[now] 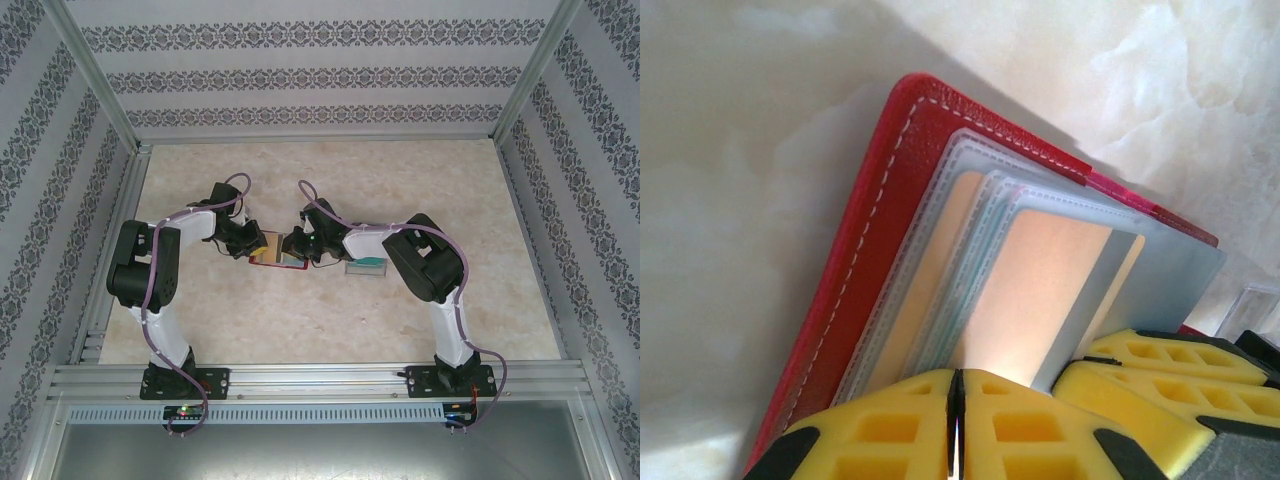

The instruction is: Take the credit cards out of the card holder

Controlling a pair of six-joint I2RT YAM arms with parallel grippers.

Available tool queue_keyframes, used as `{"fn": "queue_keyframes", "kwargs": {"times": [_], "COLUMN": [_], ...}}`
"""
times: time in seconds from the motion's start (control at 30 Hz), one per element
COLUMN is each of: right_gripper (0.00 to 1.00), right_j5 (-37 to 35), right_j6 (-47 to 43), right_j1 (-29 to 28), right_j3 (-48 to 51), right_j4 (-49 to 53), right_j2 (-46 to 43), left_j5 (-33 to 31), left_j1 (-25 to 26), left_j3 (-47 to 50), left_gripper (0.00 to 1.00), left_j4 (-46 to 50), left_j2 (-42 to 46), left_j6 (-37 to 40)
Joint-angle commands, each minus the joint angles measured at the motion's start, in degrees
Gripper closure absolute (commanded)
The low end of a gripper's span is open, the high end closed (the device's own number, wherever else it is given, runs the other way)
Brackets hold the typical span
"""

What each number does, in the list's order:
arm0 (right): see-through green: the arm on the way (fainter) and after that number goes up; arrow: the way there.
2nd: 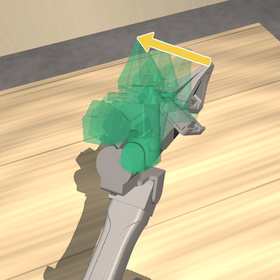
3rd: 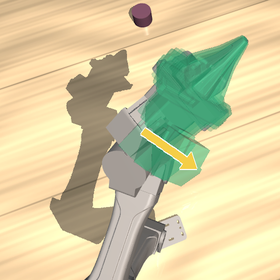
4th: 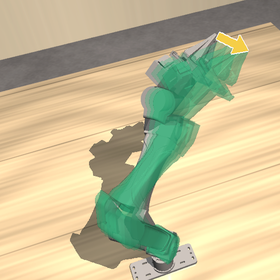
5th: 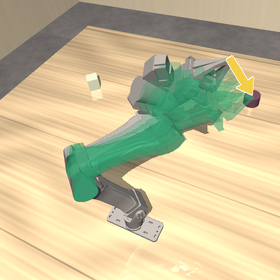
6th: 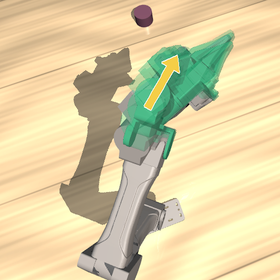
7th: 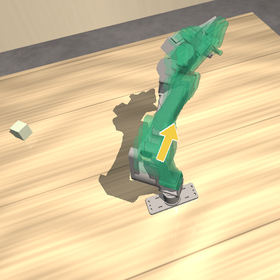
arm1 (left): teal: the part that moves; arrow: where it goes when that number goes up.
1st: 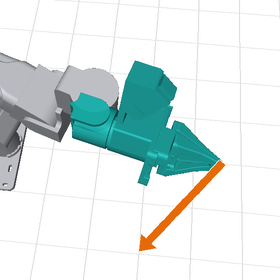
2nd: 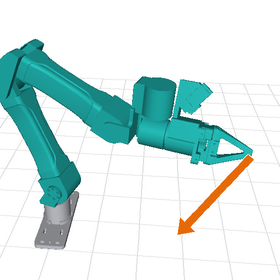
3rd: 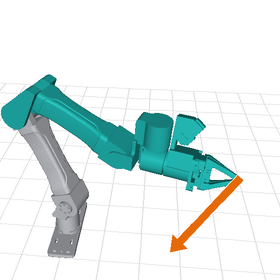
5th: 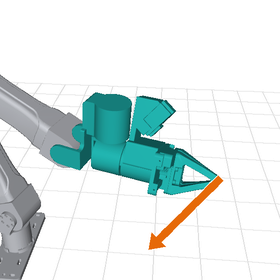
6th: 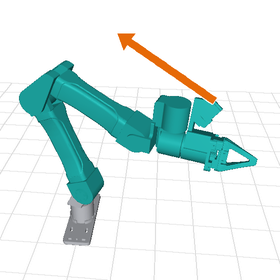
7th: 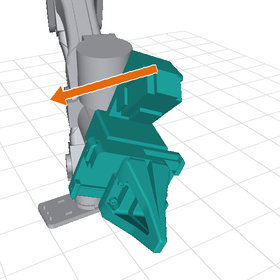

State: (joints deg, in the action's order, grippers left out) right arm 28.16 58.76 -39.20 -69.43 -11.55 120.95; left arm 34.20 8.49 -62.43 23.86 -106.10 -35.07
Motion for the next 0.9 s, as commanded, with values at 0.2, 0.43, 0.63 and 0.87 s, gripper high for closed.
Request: {"fn": "queue_keyframes", "kwargs": {"times": [0.2,0.43,0.63,0.87], "right_gripper": [1.0,1.0,1.0,1.0], "right_j5": [-1.5,-2.2,-2.3,-2.3], "right_j6": [0.3,0.1,0.2,0.1], "right_j1": [0.5,1.3,1.4,1.3], "right_j3": [3.1,5.8,5.9,5.4], "right_j4": [-0.2,-0.4,-0.5,-0.6], "right_j2": [-1.6,-3.5,-3.7,-3.5], "left_j5": [-3.6,-4.0,-4.1,-4.0], "left_j1": [-0.3,-0.4,-0.3,-0.3], "left_j3": [-0.4,-0.3,-0.4,-0.4], "left_gripper": [0.89,0.89,0.9,0.9], "left_j4": [4.7,5.0,5.2,5.2], "left_j2": [-2.2,-2.4,-2.5,-2.6], "left_j6": [0.6,0.6,0.7,0.8]}}
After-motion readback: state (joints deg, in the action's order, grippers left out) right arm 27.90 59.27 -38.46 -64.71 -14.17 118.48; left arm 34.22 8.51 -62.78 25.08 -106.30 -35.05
